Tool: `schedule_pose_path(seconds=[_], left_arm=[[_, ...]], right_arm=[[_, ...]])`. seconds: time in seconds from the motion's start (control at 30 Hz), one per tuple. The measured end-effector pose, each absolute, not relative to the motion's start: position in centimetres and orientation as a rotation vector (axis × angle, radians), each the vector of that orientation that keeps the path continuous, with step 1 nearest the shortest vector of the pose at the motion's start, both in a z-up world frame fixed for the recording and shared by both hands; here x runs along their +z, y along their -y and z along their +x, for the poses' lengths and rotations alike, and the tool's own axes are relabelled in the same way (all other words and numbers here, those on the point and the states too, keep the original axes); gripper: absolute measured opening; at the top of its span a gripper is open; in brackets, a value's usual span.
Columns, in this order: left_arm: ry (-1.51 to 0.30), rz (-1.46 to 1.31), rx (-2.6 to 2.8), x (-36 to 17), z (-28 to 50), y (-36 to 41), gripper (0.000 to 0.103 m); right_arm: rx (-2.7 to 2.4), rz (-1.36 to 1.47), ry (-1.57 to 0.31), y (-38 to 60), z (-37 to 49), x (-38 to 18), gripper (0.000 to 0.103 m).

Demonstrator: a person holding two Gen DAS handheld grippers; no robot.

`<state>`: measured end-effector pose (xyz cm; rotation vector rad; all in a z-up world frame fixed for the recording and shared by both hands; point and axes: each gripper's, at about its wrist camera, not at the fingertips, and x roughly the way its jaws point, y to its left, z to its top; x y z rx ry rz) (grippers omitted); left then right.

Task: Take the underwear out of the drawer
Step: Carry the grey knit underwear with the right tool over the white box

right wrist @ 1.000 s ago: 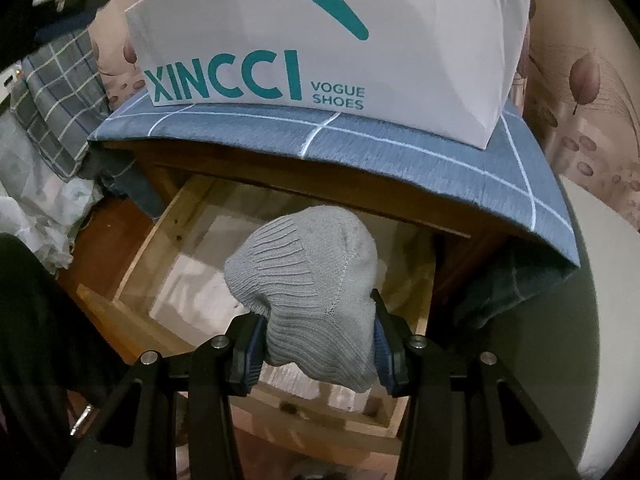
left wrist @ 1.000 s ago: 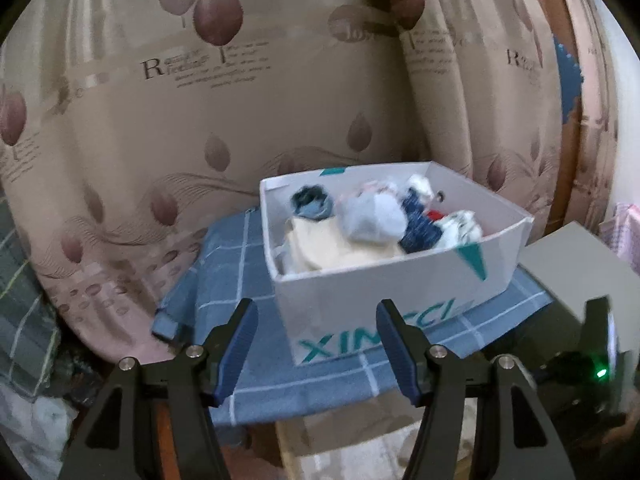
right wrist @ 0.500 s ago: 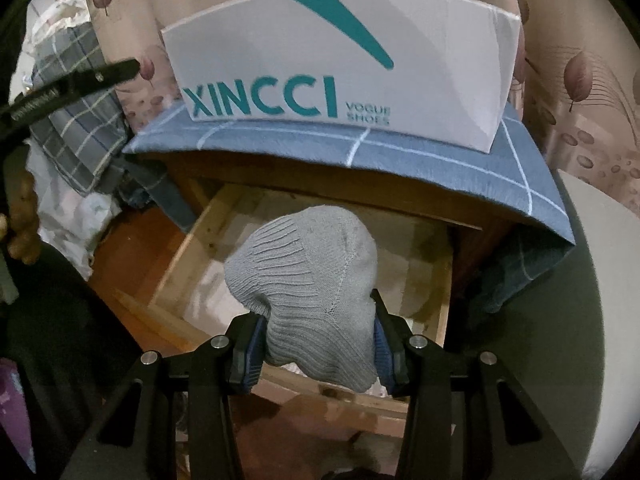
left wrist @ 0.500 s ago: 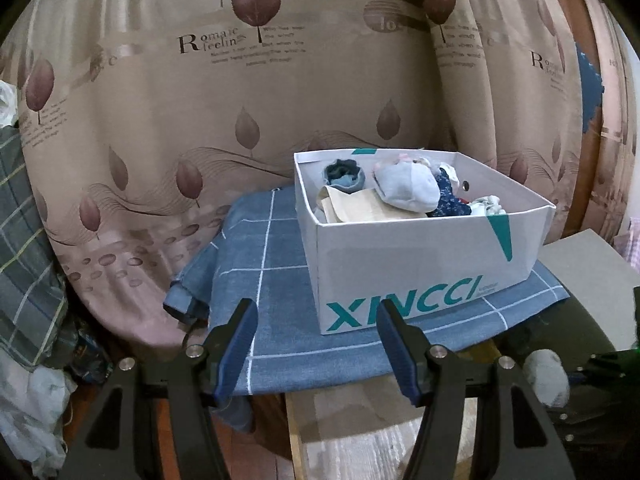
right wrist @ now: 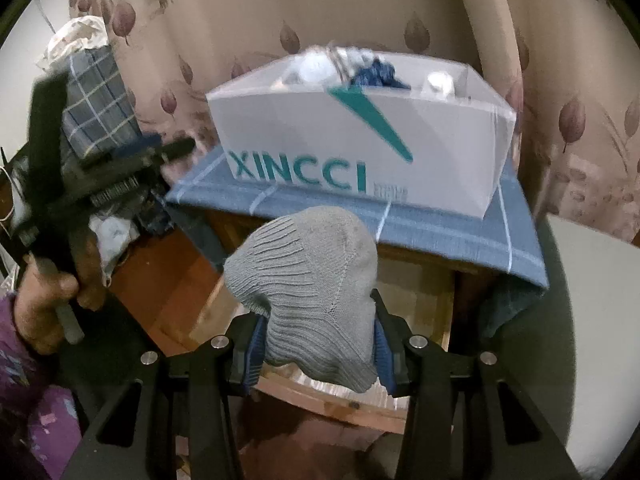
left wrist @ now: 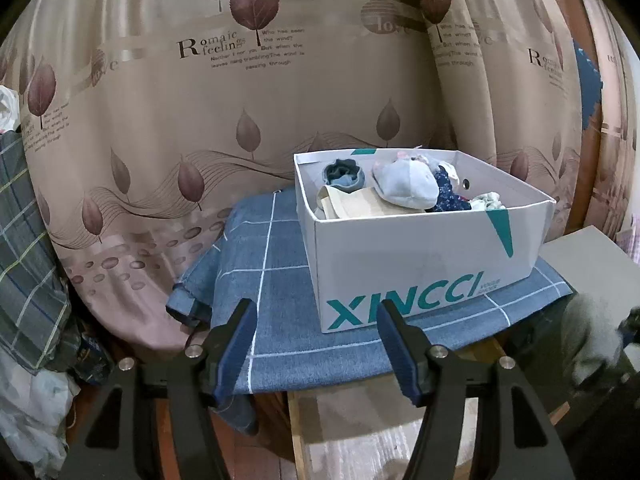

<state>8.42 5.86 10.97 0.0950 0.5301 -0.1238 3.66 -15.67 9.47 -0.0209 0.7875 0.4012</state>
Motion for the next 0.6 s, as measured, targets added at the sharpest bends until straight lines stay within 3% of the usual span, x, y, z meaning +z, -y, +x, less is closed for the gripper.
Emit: schedule_pose_path(seconds=[0.6], left_arm=[[-0.552, 0.093, -0.099, 10.4, 8.7, -6.4, 0.064]], right_arm=[[0.364, -0.047, -0.645, 16.3, 7.1, 18.3, 0.042]])
